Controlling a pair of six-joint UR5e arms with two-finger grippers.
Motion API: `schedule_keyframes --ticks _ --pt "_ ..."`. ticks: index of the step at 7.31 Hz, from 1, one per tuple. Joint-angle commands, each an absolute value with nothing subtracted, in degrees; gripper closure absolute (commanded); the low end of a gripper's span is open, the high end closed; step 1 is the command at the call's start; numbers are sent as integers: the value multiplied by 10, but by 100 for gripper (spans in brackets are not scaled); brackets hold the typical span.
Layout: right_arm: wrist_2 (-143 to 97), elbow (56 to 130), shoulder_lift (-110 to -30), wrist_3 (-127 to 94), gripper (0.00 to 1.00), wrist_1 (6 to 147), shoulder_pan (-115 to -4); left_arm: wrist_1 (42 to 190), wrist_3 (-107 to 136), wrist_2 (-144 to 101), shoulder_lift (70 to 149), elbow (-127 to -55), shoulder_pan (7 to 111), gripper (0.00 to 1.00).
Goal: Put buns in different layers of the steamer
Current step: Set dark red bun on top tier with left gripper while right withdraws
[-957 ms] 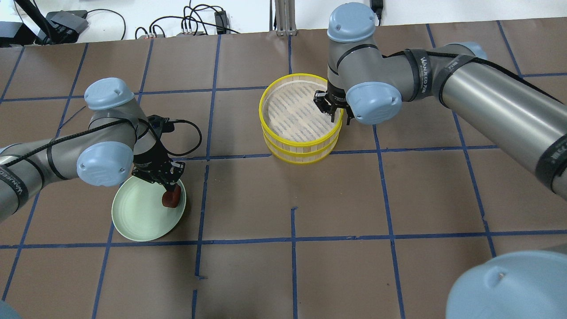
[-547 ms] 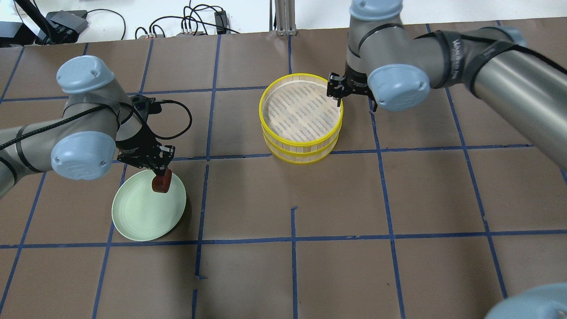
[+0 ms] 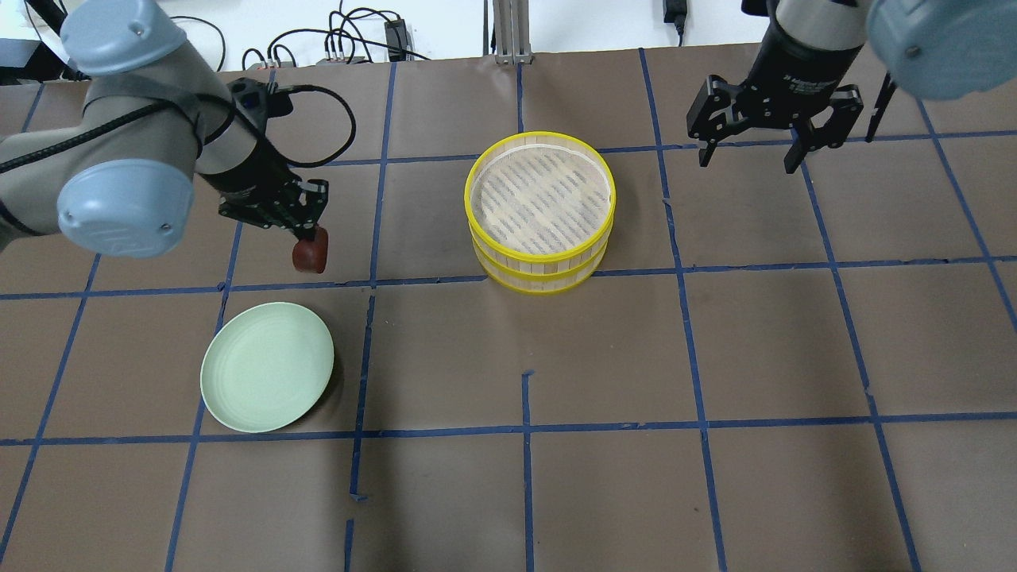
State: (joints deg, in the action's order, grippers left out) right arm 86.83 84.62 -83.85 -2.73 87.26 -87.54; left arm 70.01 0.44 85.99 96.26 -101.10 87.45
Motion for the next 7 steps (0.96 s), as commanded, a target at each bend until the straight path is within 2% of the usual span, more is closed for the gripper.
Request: schedule_keyframes --ticks 1,2,3,6,7 --pt "851 829 -892 -8 0 810 -891 673 64 835 977 -954 958 84" --pt "855 853 -908 -7 0 815 -892 654 92 784 989 -943 990 84" --pt "861 881 -916 0 0 819 -893 572 115 759 1014 -940 1015 84" --pt "909 868 -909 18 0 890 -892 433 154 758 1114 -926 1069 84" --pt "904 869 -906 20 0 895 -890 433 159 758 1123 -915 1071 63"
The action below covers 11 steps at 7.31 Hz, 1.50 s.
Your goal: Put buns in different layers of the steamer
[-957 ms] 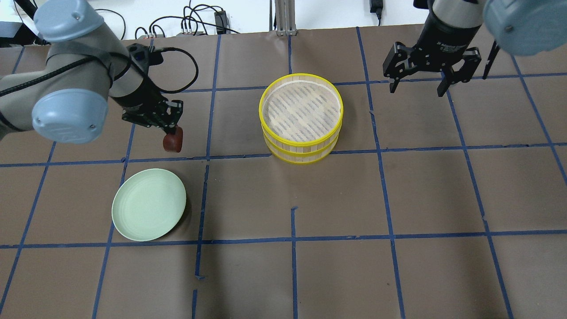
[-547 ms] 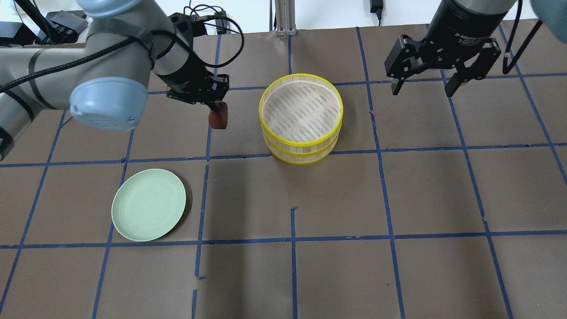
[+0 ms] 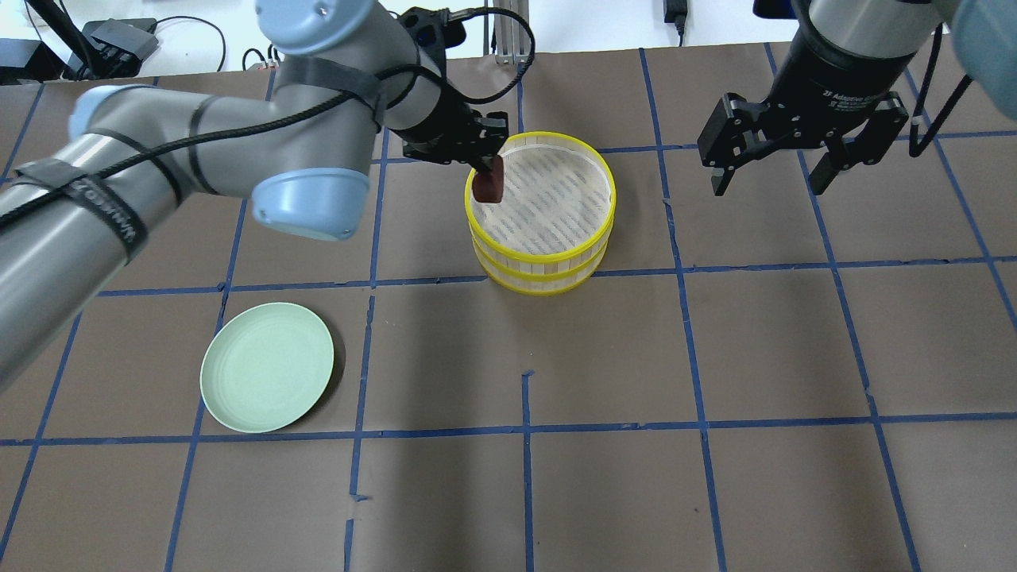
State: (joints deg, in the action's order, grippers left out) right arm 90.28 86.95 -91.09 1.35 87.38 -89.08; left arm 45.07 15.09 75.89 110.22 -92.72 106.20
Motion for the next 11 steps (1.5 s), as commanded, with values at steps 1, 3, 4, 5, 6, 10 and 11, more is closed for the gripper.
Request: schedule_keyframes --ticks 1,3,4,5,6,10,11 --pt "901 870 -906 20 0 894 -890 432 159 758 1128 -912 1075 1" --pt "908 871 -911 20 0 889 -888 437 145 765 1105 -910 1071 0" --pt "905 871 -910 20 0 889 -887 474 112 766 1084 -915 1039 0" --pt "903 871 -911 18 0 889 -889 592 22 766 1051 -911 977 0" --pt "902 870 -911 19 0 889 -888 686 -6 766 1007 -914 926 0" --pt "901 865 -912 20 0 889 -893 979 -11 866 882 -907 842 0" --pt "901 865 -912 19 0 888 -893 995 -10 867 879 -910 837 0"
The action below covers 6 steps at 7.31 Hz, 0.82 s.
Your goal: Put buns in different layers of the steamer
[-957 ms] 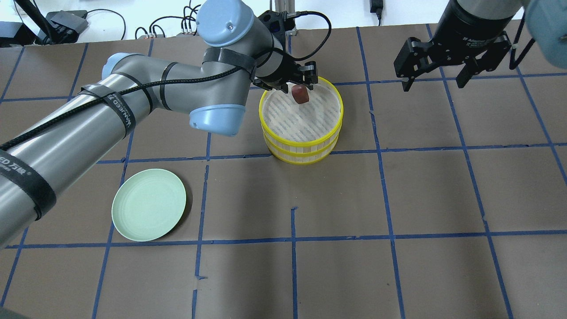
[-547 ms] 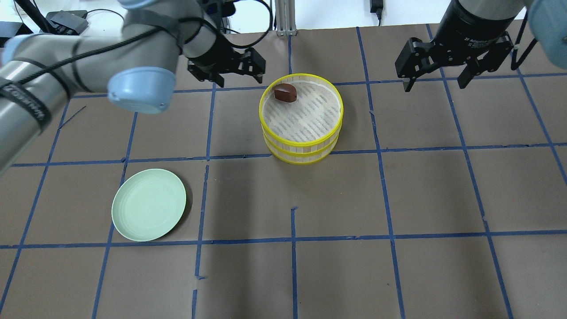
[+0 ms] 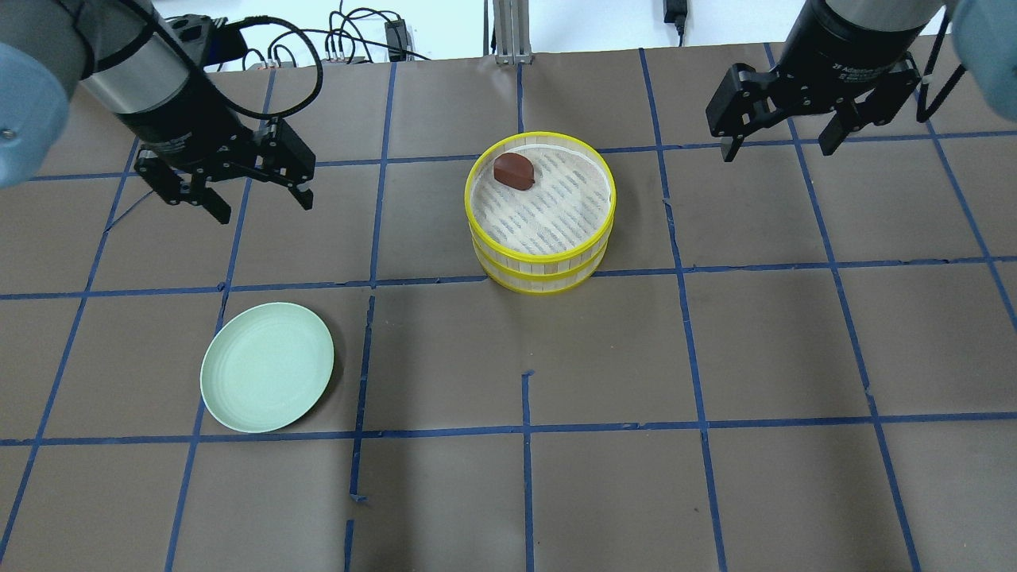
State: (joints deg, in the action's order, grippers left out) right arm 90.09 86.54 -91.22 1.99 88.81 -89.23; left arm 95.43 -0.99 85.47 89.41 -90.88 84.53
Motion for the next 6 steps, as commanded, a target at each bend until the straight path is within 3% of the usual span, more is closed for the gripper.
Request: schedule_keyframes --ticks 1,6 --pt "901 865 -913 19 0 882 -893 1009 -10 866 876 -911 838 0" --pt "902 867 -911 20 0 882 -891 1005 -11 889 876 -921 844 0"
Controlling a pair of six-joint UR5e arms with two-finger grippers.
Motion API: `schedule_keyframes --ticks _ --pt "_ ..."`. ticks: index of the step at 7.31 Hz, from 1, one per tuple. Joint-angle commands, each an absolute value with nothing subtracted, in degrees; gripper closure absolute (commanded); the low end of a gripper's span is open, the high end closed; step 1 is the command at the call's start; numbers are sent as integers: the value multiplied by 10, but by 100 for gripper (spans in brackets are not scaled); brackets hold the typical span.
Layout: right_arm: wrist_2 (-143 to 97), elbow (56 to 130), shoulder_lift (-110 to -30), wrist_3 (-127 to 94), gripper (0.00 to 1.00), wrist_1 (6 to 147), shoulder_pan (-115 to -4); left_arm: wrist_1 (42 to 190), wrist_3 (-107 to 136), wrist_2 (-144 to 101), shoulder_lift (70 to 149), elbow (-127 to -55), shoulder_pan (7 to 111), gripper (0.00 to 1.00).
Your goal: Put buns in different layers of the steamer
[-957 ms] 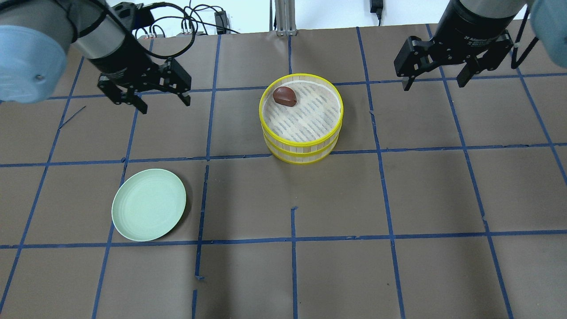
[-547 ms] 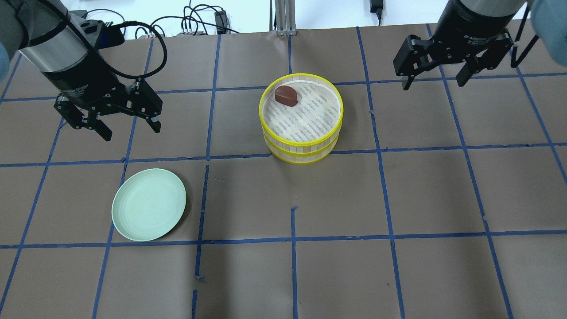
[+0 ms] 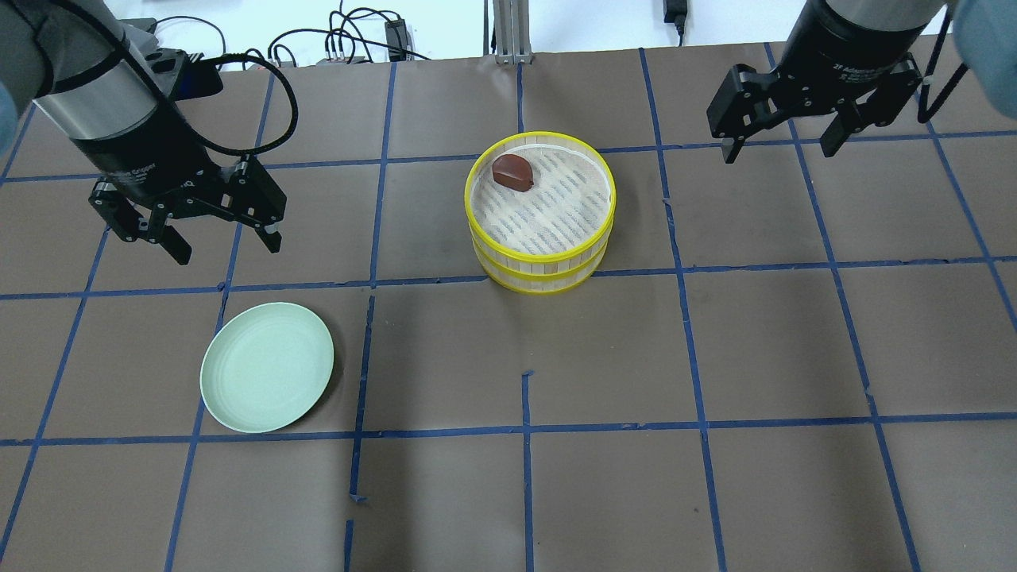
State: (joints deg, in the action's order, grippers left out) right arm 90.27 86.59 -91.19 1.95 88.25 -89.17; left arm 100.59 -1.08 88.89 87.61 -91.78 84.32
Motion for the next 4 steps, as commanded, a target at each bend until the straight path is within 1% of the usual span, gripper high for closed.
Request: schedule_keyframes --ticks 1,4 --pt "901 869 -911 20 0 884 -892 1006 -11 889 873 -922 845 0" --pt "903 870 -910 20 0 887 -892 1009 -11 895 873 -923 844 0"
